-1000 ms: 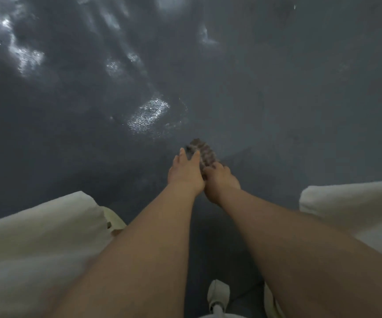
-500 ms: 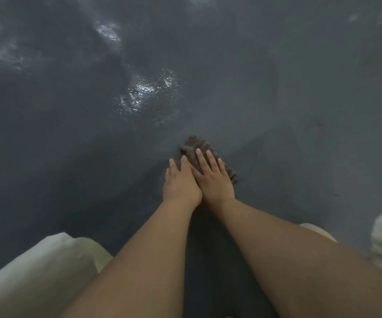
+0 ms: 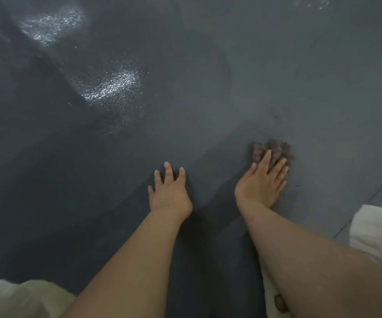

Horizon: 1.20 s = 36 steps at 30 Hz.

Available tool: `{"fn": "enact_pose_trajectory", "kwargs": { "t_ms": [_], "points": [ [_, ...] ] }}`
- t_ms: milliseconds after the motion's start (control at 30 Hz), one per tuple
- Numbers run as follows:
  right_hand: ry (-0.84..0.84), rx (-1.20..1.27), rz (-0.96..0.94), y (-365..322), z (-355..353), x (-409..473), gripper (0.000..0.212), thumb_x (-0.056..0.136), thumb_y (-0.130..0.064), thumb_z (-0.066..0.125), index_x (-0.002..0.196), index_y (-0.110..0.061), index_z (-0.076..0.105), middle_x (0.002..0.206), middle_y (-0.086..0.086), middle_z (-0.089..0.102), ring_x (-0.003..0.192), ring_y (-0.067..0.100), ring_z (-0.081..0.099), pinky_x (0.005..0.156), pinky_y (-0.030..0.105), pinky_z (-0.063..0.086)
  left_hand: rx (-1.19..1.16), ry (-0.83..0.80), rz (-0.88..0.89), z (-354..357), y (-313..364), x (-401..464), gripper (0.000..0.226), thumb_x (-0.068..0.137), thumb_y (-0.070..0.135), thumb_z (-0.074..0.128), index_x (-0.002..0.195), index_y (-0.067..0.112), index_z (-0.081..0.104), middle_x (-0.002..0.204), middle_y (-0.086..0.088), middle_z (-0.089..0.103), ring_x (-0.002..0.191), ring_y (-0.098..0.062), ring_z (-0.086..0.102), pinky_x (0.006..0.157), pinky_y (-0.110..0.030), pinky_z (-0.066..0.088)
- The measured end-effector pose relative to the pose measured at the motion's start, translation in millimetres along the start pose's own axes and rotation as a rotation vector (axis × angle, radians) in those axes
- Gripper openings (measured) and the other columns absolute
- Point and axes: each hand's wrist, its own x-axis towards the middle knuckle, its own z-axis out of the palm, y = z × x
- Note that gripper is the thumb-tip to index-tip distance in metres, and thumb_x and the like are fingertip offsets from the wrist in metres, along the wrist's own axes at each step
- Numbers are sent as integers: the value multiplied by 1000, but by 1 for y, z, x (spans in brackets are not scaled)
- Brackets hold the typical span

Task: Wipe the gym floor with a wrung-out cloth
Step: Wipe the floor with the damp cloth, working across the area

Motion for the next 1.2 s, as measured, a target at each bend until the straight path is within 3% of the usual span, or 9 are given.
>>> {"fn": "enact_pose_trajectory", "kwargs": {
  "t_ms": [233, 367, 467, 633, 733, 900, 1067, 1133, 1200],
  "points": [
    [22, 23, 118, -20, -6, 51, 52, 102, -31, 29, 151, -28, 14, 160, 7, 0, 146, 28, -2, 116, 46, 0, 141, -33, -10, 1, 3, 3, 81, 94, 23, 50, 151, 27, -7, 155, -5, -24, 145, -33, -11, 116, -48, 5],
    [-55, 9, 59, -44, -20, 99, 52, 102, -34, 25, 152, -29, 9, 160, 7, -4, 146, 30, -7, 115, 49, -3, 169, -59, -13, -2, 3, 6, 80, 94, 19, 49, 151, 26, -7, 155, -6, -24, 145, -34, -10, 116, -48, 5],
    [-98, -75, -123, -61, -14, 98, 53, 102, -35, 26, 152, -31, 8, 160, 6, -4, 146, 30, -6, 115, 50, -2, 171, -54, -18, -2, 5, 4, 80, 93, 16, 47, 151, 24, -7, 155, -8, -25, 144, -35, -10, 117, -47, 6],
    [-172, -194, -614, -78, 8, 39, 53, 101, -37, 29, 151, -35, 11, 160, 5, 1, 146, 29, -2, 116, 46, 0, 131, -52, -31, -4, 8, 6, 80, 91, 12, 47, 151, 24, -4, 155, -7, -24, 144, -35, -10, 116, -46, 14],
    [-211, -169, -745, -71, 16, 5, 51, 101, -36, 31, 150, -35, 16, 160, 4, 5, 147, 27, -1, 116, 44, -1, 108, -66, -32, -6, 10, 6, 79, 92, 10, 46, 151, 24, -4, 155, -7, -24, 144, -35, -10, 115, -46, 19],
    [-151, -99, -580, -48, 8, 22, 51, 100, -31, 34, 149, -32, 21, 159, 2, 8, 147, 22, 3, 117, 36, 3, 107, -84, -19, -6, 6, 6, 82, 90, 9, 46, 151, 25, -6, 154, -5, -27, 144, -35, -12, 116, -45, 19],
    [-103, -55, -250, -67, 1, 53, 50, 102, -30, 30, 150, -33, 15, 160, 3, 0, 146, 26, -4, 116, 43, -1, 79, -86, 2, -3, 0, 5, 86, 89, 9, 49, 150, 28, -9, 154, -2, -30, 144, -31, -15, 116, -44, 20],
    [-120, -35, -201, -90, 5, 52, 51, 102, -30, 30, 151, -32, 13, 160, 4, -3, 146, 28, -7, 115, 47, -3, 67, -58, 18, -3, -4, 3, 84, 89, 12, 49, 151, 31, -5, 155, 0, -26, 145, -28, -11, 116, -44, 21],
    [-151, -41, -268, -117, 13, 45, 51, 102, -30, 29, 151, -31, 13, 160, 5, -4, 146, 29, -8, 115, 48, -4, 41, 9, 45, -4, -10, -1, 78, 89, 14, 48, 151, 31, 4, 158, 2, -17, 147, -24, -4, 116, -43, 20]
  ]
}}
